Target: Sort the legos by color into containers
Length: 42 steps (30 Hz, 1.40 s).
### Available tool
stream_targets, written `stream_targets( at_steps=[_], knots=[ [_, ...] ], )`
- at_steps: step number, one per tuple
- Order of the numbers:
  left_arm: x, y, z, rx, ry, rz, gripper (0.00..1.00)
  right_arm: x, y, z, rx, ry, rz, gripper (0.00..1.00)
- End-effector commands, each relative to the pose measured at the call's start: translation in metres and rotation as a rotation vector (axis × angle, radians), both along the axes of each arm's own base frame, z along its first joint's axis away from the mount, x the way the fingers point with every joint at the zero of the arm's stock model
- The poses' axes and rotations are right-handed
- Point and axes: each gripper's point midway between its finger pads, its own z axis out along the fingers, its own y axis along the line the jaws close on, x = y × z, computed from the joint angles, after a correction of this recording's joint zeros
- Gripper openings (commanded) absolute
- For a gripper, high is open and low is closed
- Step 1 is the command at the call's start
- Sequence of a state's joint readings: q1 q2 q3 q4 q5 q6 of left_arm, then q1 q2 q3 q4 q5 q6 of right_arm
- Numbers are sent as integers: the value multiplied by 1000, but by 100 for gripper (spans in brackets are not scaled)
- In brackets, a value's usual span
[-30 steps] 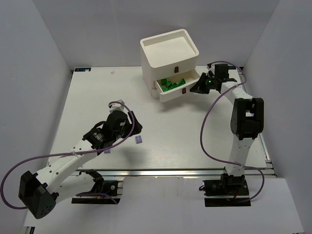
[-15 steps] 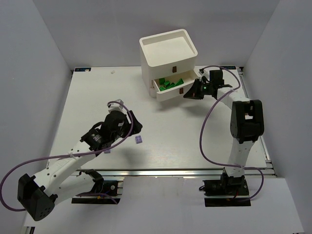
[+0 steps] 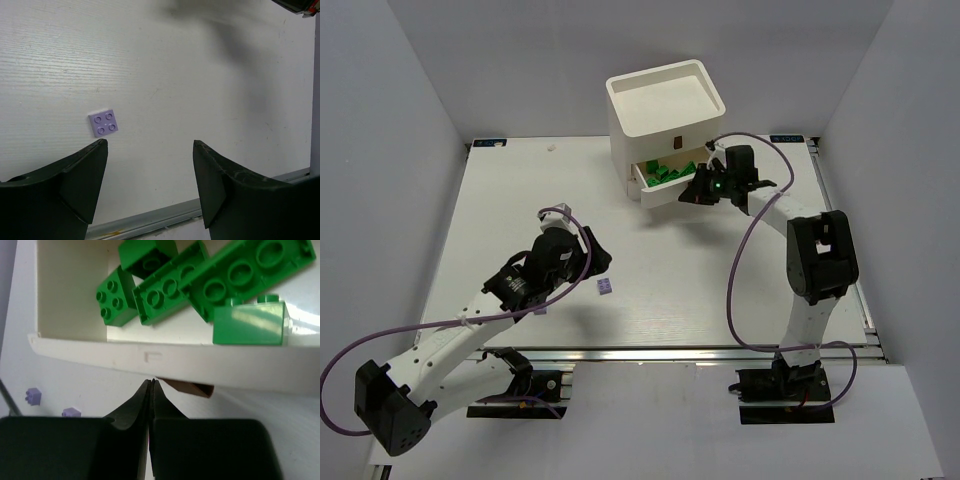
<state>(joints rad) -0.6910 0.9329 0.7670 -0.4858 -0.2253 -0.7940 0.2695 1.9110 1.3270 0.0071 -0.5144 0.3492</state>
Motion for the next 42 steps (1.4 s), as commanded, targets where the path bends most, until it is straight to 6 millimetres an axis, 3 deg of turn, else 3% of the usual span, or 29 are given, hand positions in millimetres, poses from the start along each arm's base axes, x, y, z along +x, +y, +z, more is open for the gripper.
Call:
stream_targets(
  at_steps=[1, 13, 22, 25, 26, 27, 34, 38, 39, 40, 41, 42],
  knots=[
    [-1, 2, 7, -10, -20, 8, 79, 30, 9, 40, -13, -221, -36, 0],
    [-3, 5, 7, -12, -22, 16, 78, 56, 44, 72, 5, -398, -3, 0],
    [-4, 5, 5, -12, -19, 13, 78, 50, 61, 97, 10, -532, 122, 0],
    [-4, 3, 4, -15, -20, 3, 79, 61, 57, 84, -51, -531, 91, 0],
    [-4, 3, 4, -15, -21, 1, 79, 67, 58, 93, -52, -543, 90, 0],
    [-4, 3, 3, -10, -17, 0, 79, 72, 58, 87, -60, -525, 90, 0],
    [-6, 6, 3, -13, -22, 7, 79, 72, 55, 62, -232, -584, 159, 0],
    [-6, 6, 3, -11, -19, 11, 78, 66, 54, 61, -235, -649, 211, 0],
    [-7, 8, 2, -6, -15, 14, 79, 64, 56, 86, -209, -752, 219, 0],
    [-7, 8, 3, -6, -17, 15, 78, 54, 54, 77, -210, -763, 239, 0],
    [-7, 8, 2, -4, -14, 15, 78, 48, 56, 83, -195, -801, 263, 0],
    [-7, 9, 2, -8, -18, 17, 78, 43, 58, 106, -168, -884, 261, 0]
  ],
)
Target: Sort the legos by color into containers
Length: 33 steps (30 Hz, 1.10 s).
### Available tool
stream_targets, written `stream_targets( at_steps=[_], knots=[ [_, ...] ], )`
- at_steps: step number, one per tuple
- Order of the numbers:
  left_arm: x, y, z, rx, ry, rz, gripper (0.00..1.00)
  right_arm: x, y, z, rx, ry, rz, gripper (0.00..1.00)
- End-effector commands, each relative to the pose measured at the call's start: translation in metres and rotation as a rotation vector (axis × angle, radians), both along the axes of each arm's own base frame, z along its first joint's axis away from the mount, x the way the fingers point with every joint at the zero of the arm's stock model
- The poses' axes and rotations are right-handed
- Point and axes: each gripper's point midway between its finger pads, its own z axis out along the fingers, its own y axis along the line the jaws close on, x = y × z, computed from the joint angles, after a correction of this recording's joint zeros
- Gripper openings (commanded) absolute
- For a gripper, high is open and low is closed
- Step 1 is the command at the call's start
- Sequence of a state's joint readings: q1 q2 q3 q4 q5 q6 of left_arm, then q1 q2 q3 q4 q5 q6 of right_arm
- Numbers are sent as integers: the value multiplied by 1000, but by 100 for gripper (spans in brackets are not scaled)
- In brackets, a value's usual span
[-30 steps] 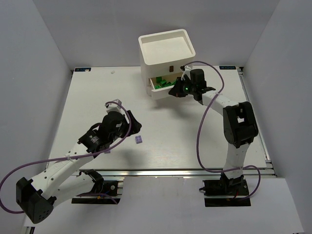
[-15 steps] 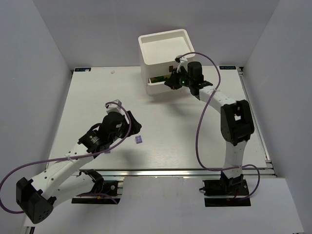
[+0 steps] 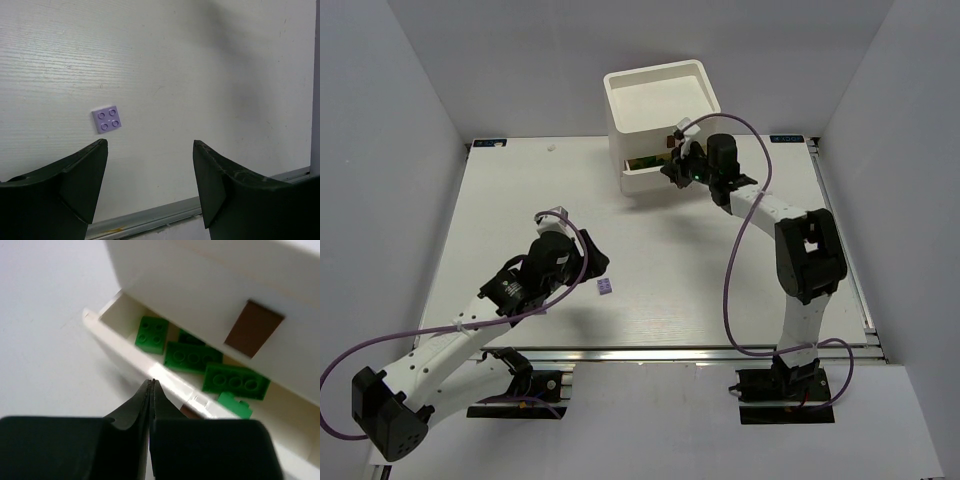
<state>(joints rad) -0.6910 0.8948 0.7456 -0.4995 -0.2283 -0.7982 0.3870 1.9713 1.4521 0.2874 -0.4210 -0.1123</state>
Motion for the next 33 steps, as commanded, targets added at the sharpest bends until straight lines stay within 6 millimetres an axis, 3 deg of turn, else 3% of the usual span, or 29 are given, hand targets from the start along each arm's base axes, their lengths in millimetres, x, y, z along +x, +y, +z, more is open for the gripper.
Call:
stream_targets(
  at_steps=[1, 3, 7, 9, 12, 13, 20, 24, 27, 32, 33],
  knots=[
    [-2, 3, 3, -6, -18, 11, 78, -18, 5, 41, 29, -202, 88, 0],
    [-1, 2, 2, -12, -19, 9, 78, -20, 5, 60, 65, -251, 93, 0],
    [1, 1, 4, -2, -21, 6, 78, -32, 13, 64, 57, -272, 197, 0],
    [0, 1, 3, 0, -17, 4, 78, -39, 15, 50, -14, -280, 292, 0],
    [-1, 3, 5, -8, -23, 9, 79, -26, 17, 36, -92, -258, 282, 0],
    [-1, 4, 5, -9, -23, 14, 78, -24, 15, 23, -133, -225, 287, 0],
    [-6, 11, 6, -17, -25, 35, 79, 3, 8, 5, -280, -319, 267, 0],
    [-6, 11, 7, -19, -29, 39, 79, -8, 12, 10, -258, -348, 333, 0],
    [-5, 10, 7, -19, -27, 38, 78, -18, 16, 28, -206, -414, 354, 0],
    [-4, 9, 7, -14, -26, 34, 78, -40, 18, 20, -191, -399, 444, 0],
    [-4, 9, 6, -10, -24, 34, 79, -47, 19, 9, -210, -379, 486, 0]
  ],
)
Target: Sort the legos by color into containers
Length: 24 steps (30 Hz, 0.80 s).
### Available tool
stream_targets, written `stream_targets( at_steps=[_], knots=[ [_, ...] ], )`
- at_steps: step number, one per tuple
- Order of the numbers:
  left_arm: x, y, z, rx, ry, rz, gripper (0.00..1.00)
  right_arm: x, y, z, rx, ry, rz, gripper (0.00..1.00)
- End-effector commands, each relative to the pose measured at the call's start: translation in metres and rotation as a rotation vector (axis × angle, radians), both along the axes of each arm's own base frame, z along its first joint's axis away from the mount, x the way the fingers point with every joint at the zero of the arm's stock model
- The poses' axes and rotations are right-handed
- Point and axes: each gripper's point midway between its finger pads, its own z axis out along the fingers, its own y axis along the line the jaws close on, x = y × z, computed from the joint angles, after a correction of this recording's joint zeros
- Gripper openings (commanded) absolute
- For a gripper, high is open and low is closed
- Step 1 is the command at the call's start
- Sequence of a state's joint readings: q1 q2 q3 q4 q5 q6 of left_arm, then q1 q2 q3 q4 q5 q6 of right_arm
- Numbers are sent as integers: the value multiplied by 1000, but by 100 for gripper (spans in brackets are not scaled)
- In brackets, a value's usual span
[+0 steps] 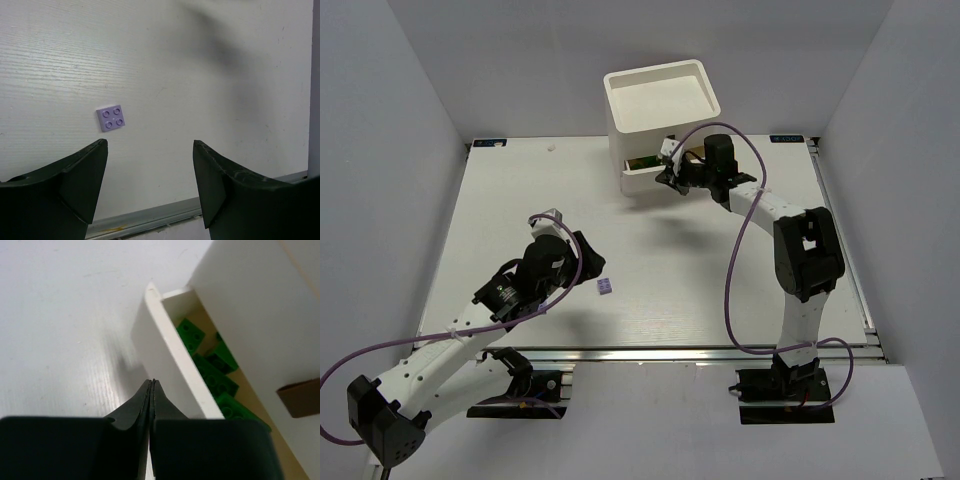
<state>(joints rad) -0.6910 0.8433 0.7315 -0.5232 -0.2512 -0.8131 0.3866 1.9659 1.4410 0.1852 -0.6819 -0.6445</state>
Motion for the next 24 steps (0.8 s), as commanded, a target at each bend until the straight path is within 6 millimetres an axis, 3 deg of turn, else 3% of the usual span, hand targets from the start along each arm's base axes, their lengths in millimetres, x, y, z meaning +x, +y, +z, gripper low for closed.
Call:
stream_targets(
  at_steps=[1, 4, 12, 24],
  knots=[
    [1, 1, 3, -2, -11, 8, 78, -17, 5, 21, -6, -62, 121, 0],
    [0, 1, 3, -3, -12, 8, 78, -11, 3, 3, -69, -31, 97, 0],
    [0, 1, 4, -3, -9, 8, 79, 55, -15, -14, -164, -93, -166, 0],
    [1, -1, 2, 3, -4, 1, 79, 94, -23, -5, -174, -215, -314, 0]
  ],
)
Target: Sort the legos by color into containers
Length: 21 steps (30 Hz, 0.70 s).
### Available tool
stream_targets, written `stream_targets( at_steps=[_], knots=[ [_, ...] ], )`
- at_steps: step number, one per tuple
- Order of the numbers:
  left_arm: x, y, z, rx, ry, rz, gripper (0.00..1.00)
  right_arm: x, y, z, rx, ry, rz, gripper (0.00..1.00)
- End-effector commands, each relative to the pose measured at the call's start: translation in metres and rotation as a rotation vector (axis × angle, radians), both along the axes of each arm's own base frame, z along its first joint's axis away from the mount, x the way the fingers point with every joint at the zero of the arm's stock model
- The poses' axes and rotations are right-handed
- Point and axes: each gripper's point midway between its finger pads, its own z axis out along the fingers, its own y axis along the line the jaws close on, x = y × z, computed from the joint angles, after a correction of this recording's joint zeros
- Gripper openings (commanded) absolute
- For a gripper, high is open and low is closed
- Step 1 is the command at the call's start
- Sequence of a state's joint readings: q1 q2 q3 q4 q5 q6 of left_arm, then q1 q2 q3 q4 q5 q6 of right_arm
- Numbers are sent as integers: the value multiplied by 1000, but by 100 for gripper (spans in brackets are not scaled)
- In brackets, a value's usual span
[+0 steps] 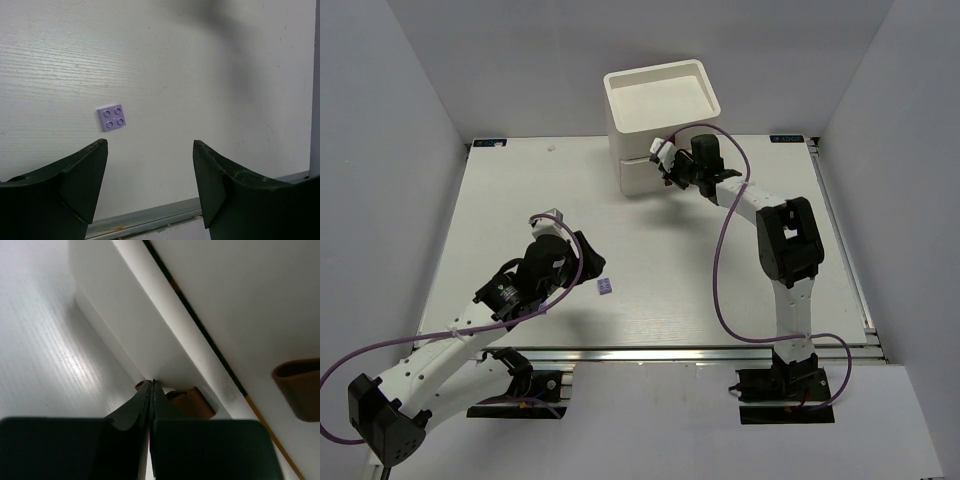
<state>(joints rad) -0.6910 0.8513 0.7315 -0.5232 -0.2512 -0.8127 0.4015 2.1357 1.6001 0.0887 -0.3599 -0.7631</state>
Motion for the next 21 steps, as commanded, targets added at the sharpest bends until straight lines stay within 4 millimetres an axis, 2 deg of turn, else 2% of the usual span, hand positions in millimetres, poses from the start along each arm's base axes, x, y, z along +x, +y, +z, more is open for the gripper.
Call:
stream_targets(
  at_steps=[1, 12, 13, 17, 18, 19, 20, 21],
  knots=[
    [1, -1, 4, -1, -9, 1, 79, 34, 0, 48, 37, -181, -75, 0],
    [1, -1, 4, 0, -8, -1, 78, 36, -1, 52, 52, -196, -97, 0],
    [1, -1, 5, -1, -9, 1, 78, 32, 0, 50, 50, -178, -86, 0],
    [1, 1, 6, 5, -10, 7, 78, -15, 14, 64, 140, -115, 106, 0],
    [1, 2, 7, 4, -14, 7, 79, -36, 9, 60, 150, -94, 123, 9],
    [0, 2, 5, 2, -12, 9, 79, -45, 7, 59, 172, -82, 119, 23],
    [-1, 2, 5, -5, -17, 9, 79, -54, 6, 76, 245, -66, 87, 52],
    [-1, 2, 6, -10, -21, 8, 79, -64, 1, 59, 258, 3, 61, 65]
  ],
)
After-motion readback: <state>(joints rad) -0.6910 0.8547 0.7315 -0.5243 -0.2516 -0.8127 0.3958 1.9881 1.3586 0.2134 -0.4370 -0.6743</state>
